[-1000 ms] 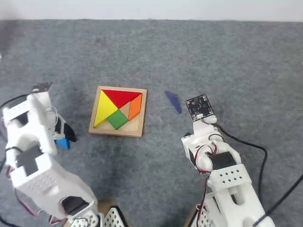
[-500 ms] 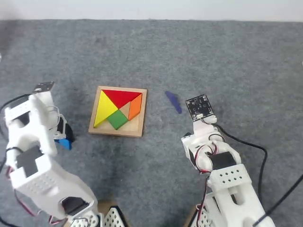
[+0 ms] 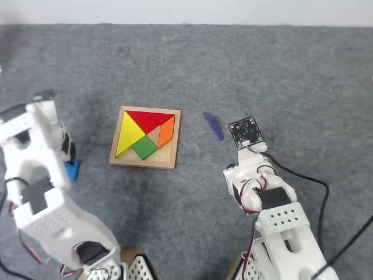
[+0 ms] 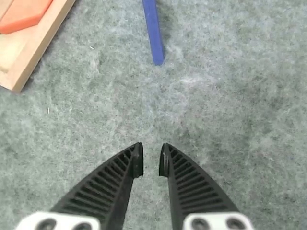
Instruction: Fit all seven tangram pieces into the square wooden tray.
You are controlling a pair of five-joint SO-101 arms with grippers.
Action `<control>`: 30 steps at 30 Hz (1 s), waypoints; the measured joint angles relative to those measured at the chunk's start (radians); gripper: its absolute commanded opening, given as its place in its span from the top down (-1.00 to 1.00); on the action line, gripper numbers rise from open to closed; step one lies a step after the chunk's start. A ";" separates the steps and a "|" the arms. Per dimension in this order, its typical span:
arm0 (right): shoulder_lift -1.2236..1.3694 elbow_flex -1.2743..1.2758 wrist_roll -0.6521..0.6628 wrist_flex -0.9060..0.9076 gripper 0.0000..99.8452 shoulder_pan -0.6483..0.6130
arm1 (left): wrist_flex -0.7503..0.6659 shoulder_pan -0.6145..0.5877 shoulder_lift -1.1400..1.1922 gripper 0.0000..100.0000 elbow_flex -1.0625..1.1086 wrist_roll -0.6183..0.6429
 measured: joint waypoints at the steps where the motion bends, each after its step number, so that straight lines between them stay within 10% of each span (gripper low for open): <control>1: 0.000 0.000 0.000 0.000 0.84 0.000 | 0.038 0.009 0.000 0.87 -0.038 -0.011; 17: 0.000 0.000 0.000 0.000 0.84 0.000 | 0.192 -0.052 0.000 0.67 -0.219 -0.178; 30: 0.000 0.000 0.000 0.000 0.84 0.000 | -0.290 -0.058 -0.201 0.67 0.302 -0.462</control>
